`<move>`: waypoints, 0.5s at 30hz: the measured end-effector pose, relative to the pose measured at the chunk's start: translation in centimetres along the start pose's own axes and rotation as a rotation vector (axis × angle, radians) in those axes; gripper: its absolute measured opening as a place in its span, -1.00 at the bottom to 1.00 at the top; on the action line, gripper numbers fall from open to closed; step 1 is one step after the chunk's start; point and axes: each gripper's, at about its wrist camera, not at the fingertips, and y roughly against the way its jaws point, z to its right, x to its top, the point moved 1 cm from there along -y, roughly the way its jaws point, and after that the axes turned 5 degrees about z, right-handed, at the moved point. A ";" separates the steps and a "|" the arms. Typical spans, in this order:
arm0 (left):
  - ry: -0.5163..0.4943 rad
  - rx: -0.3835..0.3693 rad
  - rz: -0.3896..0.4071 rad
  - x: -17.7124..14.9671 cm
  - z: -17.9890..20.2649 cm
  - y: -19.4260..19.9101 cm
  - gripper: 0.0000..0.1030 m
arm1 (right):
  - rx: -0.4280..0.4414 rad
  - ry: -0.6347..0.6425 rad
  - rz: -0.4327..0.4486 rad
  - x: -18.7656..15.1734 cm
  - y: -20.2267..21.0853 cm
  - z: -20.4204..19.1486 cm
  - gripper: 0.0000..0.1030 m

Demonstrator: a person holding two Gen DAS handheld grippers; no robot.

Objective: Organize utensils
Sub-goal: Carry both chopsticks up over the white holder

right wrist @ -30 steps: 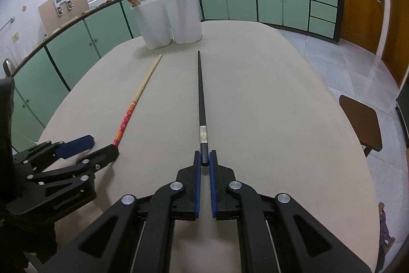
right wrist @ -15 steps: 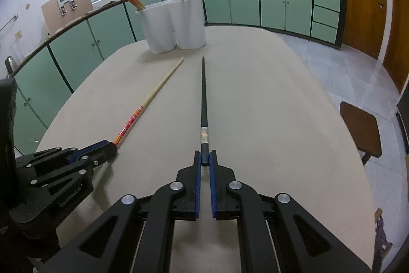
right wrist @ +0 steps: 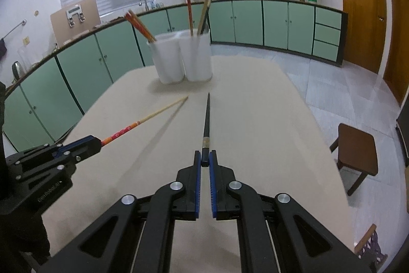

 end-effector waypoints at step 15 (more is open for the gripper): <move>-0.015 -0.047 0.195 7.2 -0.8 4.8 -0.91 | 0.083 0.036 0.130 8.5 3.0 -1.0 -0.88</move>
